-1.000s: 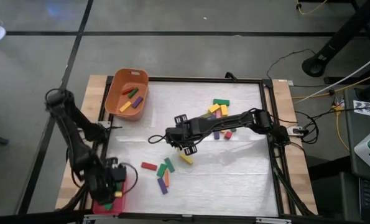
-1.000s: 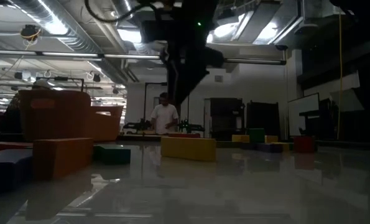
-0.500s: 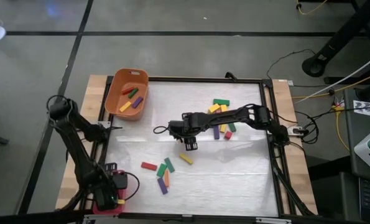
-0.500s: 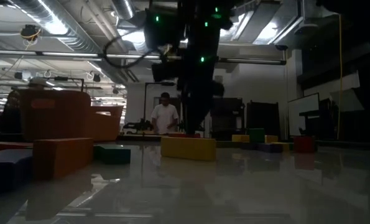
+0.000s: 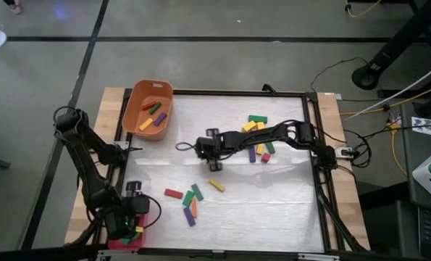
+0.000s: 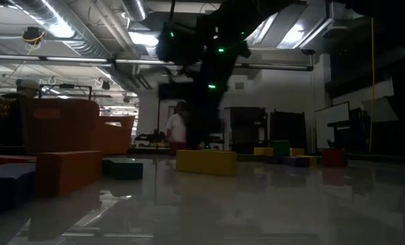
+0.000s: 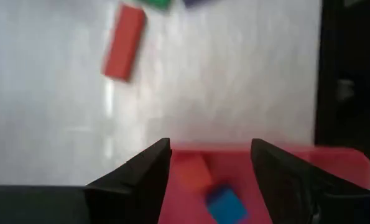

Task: Sort blocks by size
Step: Put the big red block into the orange bin

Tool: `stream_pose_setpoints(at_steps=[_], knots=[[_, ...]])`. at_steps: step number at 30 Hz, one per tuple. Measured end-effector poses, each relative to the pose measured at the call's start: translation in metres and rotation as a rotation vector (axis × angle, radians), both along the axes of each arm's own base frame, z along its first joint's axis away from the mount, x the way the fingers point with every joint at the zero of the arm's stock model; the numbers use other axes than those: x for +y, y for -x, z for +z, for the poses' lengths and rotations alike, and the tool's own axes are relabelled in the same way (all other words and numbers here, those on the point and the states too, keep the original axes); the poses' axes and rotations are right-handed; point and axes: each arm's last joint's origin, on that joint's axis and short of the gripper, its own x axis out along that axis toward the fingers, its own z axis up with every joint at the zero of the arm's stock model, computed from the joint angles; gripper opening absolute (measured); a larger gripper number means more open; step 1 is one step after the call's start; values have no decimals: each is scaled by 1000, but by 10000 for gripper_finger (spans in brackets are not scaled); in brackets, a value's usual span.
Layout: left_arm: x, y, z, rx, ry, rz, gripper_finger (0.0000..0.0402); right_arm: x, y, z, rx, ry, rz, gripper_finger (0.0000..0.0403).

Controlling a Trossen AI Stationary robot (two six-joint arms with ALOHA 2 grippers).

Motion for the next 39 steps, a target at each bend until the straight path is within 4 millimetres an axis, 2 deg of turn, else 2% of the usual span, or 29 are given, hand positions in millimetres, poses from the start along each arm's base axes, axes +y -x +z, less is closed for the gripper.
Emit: stream_pose_setpoints(at_steps=[5,8,11,16,26,31,35,39], knots=[[7,-5,0,-32,-82,-31,210,-17,-27,21,-341,49,44,54],[9,-8,0,-33,-98,-42,210,-39,-37,35,-533,74,-1,73],[12,-12,0,-37,-119,-64,210,-64,-42,48,-703,103,-53,74],[16,-17,0,-65,-166,-92,210,-98,-47,47,-880,123,-84,57],[26,-30,1,-97,-228,-79,210,-125,-52,26,-1088,61,-153,89],[31,-36,1,-95,-258,-100,210,-127,-61,22,-1155,46,-159,58],[35,-39,1,-91,-266,-96,210,-127,-73,33,-1172,20,-87,26],[35,-40,1,-92,-262,-84,210,-127,-77,40,-1111,17,-28,4]])
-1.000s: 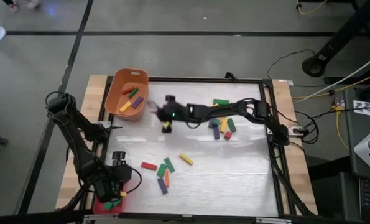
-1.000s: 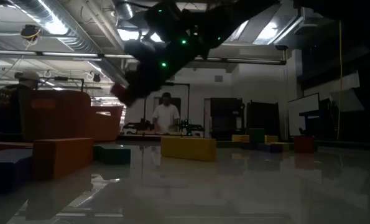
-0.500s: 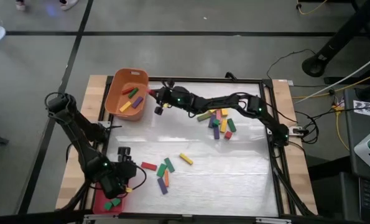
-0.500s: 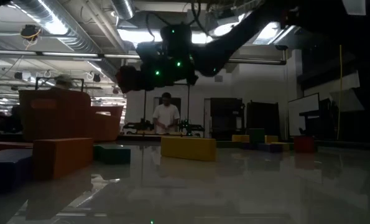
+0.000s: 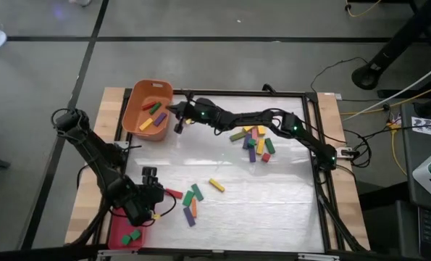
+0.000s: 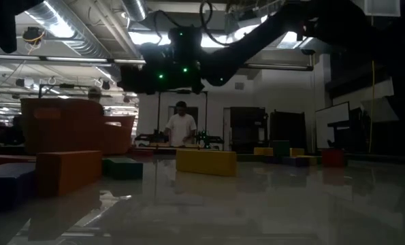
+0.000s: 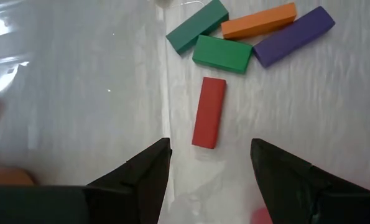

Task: Sort blocks by size
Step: Put the big red block into the orange bin

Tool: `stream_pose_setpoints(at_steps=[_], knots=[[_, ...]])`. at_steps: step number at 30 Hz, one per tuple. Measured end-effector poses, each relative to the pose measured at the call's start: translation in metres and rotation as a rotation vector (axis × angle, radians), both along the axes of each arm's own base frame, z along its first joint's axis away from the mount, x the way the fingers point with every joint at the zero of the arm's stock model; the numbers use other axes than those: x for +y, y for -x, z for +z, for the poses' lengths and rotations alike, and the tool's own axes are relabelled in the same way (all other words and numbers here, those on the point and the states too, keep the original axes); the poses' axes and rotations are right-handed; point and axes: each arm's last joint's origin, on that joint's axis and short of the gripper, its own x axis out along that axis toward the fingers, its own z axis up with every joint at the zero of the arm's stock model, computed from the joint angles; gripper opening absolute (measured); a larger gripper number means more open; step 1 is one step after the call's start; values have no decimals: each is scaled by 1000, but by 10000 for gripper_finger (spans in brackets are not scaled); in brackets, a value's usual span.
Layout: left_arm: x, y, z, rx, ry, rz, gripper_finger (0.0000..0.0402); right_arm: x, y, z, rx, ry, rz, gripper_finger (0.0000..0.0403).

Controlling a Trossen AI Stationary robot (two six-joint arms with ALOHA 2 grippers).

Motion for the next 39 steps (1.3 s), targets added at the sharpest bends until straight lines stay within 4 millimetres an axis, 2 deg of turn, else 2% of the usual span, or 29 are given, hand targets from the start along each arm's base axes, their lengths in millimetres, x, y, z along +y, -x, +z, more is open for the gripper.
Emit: stream_pose_setpoints(at_steps=[5,10,14,17,23,26,30,35,39], knots=[[0,0,0,-5,6,9,210,0,2,22,57,141,12,12],[5,-4,2,-96,-92,41,210,-1,12,48,175,181,20,22],[23,-16,2,-64,-198,23,210,-4,28,84,264,171,11,23],[42,-32,2,-27,-252,17,210,-3,47,110,355,213,15,23],[103,-63,2,111,-345,23,210,3,98,164,569,325,-116,23],[142,-80,2,158,-300,-11,210,8,127,189,661,383,-210,24],[198,-97,5,104,-207,-80,210,16,163,216,744,408,-222,24],[261,-95,9,82,-284,-88,210,30,210,237,852,364,-190,24],[293,-85,8,111,-280,-63,210,39,240,241,945,250,-191,24]])
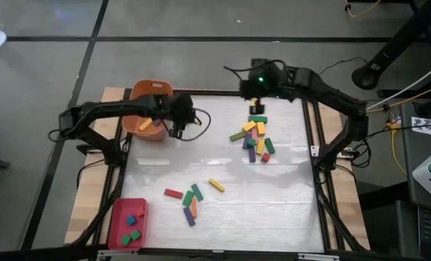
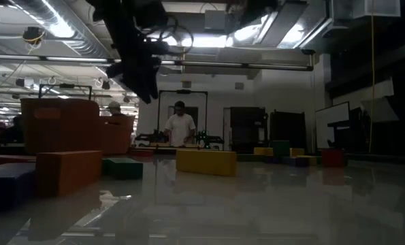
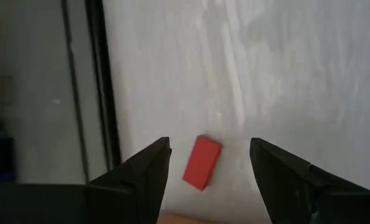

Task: Sort blocks by size
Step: Put the big red block into the orange bin

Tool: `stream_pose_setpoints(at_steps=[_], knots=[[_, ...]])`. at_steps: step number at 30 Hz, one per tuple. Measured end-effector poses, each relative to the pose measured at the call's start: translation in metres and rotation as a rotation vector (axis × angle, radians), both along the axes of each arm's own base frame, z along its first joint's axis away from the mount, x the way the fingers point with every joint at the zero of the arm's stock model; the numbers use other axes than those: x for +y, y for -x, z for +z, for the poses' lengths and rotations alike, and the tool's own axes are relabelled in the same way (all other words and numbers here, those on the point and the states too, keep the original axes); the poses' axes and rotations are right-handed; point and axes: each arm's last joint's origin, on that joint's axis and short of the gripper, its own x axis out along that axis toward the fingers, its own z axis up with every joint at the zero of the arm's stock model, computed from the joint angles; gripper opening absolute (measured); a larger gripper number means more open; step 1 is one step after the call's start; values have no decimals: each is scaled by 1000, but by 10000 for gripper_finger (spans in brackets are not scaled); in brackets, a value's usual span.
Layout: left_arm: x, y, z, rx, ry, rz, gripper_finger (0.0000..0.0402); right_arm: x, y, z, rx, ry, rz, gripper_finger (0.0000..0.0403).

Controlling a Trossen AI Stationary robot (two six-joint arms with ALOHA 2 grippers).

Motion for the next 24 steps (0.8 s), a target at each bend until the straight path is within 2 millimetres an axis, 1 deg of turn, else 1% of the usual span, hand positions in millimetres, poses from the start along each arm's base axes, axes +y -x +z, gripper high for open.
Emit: stream_pose_setpoints(at_steps=[4,9,12,16,19,22,24], knots=[[23,4,-10,7,90,-44,210,6,18,-5,72,-82,-69,24],[42,-3,-32,65,94,-100,210,9,27,-23,136,-144,-129,24],[50,-8,-50,121,105,-127,210,13,28,-39,185,-157,-142,24],[56,-14,-76,213,126,-160,210,18,26,-63,235,-180,-143,24],[58,-17,-92,261,146,-159,210,21,24,-82,296,-194,-136,24],[61,-20,-102,293,127,-142,210,23,20,-102,315,-202,-126,24],[64,-22,-103,294,81,-119,210,23,20,-115,345,-213,-125,24]])
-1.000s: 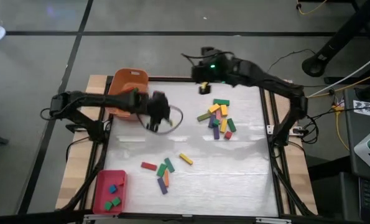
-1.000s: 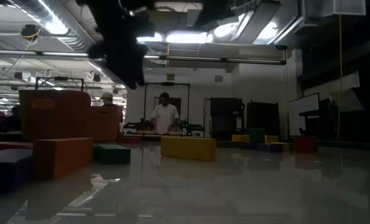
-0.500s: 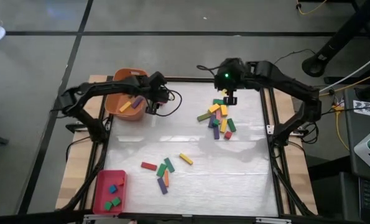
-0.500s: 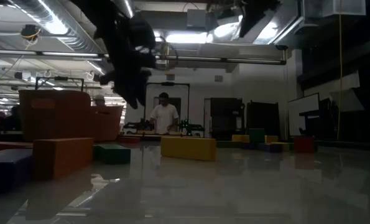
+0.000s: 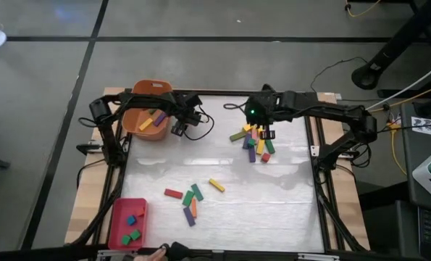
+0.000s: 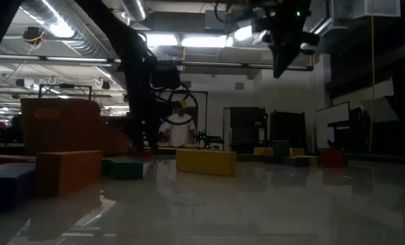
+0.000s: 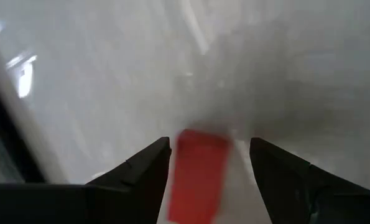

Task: Sort blocks by size
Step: Put the big red block into the orange bin

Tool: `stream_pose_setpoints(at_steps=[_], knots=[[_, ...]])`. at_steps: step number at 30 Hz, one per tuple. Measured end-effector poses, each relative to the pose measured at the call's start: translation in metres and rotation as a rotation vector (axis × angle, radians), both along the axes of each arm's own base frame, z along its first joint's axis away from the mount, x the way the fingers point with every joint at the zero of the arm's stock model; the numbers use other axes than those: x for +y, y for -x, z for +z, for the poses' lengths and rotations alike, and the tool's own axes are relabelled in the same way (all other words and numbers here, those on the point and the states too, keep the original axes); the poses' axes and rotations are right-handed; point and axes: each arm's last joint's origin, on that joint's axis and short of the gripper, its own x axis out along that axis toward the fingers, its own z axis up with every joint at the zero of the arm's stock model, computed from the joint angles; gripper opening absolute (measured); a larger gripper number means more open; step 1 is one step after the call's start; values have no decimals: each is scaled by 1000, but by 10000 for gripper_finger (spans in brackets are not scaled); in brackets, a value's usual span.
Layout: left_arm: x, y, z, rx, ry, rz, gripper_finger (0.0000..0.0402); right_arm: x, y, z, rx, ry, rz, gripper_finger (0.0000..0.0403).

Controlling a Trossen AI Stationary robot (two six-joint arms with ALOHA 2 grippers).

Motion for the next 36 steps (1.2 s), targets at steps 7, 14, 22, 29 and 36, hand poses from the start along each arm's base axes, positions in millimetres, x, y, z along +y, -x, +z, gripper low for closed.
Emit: stream_pose_setpoints(at_steps=[7,14,22,29,36], knots=[[3,-3,1,-25,-32,5,210,0,2,-32,52,-15,-2,24],[11,3,1,-21,-28,40,210,2,4,-49,76,-68,11,24],[19,16,-1,24,14,88,210,3,3,-53,56,-111,25,24],[23,18,-5,29,30,109,210,3,-1,-53,7,-132,40,24],[24,16,-15,51,61,106,202,3,-1,-53,4,-148,45,24]])
